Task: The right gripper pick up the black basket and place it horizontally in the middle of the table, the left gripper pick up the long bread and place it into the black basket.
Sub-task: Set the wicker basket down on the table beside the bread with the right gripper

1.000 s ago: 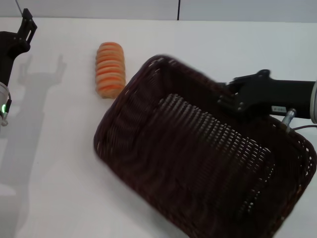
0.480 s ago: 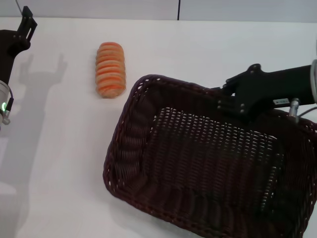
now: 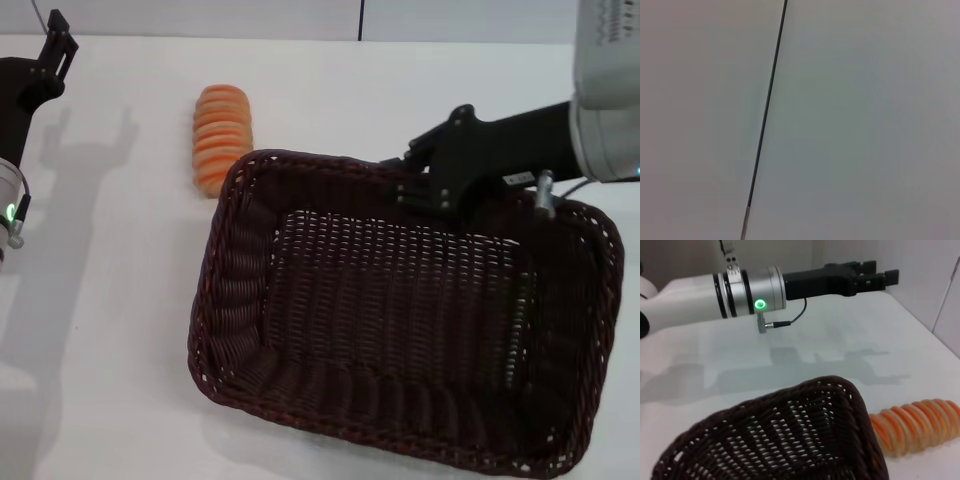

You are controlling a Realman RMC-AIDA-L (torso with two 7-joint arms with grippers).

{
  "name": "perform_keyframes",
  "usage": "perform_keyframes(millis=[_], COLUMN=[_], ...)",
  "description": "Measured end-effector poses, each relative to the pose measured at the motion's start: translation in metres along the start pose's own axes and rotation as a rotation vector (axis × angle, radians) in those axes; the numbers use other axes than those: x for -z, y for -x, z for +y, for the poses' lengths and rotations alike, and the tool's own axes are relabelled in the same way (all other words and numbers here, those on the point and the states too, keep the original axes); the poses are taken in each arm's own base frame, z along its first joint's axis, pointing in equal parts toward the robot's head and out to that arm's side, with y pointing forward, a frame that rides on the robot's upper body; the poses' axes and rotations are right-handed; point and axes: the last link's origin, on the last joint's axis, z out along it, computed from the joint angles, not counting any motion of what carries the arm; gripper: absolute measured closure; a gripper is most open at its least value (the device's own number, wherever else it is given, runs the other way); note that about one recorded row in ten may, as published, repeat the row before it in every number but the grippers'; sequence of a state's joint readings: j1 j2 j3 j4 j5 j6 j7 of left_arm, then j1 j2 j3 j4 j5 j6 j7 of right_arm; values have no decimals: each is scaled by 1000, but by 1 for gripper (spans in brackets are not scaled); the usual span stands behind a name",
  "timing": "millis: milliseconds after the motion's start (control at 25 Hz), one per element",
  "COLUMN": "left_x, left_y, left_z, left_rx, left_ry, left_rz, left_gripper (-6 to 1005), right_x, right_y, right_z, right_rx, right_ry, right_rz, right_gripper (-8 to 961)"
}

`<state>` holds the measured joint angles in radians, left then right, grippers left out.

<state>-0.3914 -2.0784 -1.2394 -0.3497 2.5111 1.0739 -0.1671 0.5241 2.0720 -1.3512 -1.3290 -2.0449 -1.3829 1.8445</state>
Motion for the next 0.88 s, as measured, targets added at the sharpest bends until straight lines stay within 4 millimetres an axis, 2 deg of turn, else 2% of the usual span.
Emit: perform_keyframes(millis=[480, 800, 880], left_x=[-5, -6, -6], left_y=[2, 2, 2], left_z=[4, 4, 4], left_rx=[1, 1, 1], left_ry=[8, 10, 11], left_rz=[-25, -25, -25], left_gripper=[151, 151, 151], right_x=[-39, -52, -54], right_y=[8, 10, 5], right_z=[-20, -24, -18], right_rx=[54, 80, 93], right_ry=[40, 27, 18], right_rz=[42, 61, 72], right_gripper=[772, 760, 738])
